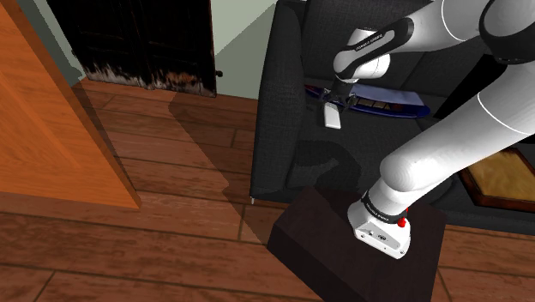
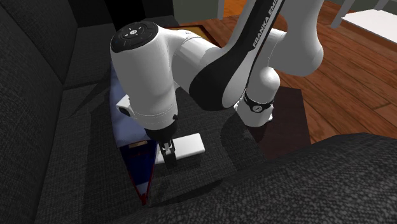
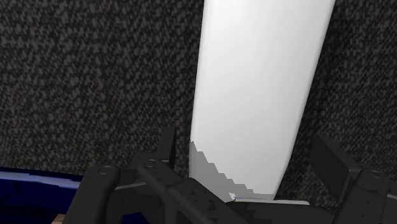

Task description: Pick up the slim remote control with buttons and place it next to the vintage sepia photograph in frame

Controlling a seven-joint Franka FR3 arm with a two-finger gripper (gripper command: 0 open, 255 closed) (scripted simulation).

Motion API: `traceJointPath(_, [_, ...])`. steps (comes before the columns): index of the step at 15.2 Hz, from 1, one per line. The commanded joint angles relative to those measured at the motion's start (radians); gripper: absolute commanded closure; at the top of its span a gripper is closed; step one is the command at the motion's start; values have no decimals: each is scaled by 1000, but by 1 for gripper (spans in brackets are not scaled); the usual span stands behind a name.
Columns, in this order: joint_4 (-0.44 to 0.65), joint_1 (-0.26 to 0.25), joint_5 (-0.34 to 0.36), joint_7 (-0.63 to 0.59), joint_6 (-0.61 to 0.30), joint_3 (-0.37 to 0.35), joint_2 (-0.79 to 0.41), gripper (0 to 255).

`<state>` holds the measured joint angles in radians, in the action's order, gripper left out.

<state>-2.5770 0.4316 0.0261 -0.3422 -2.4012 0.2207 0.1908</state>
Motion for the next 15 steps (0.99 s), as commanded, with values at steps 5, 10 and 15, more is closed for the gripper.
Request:
traceJointPath(5, [0, 1, 0, 1, -2, 1, -2, 255])
traceJointPath(10, [1, 1, 0, 2, -2, 2, -4, 255])
traceJointPath(15, [16, 3, 8, -6, 45, -2, 29, 255])
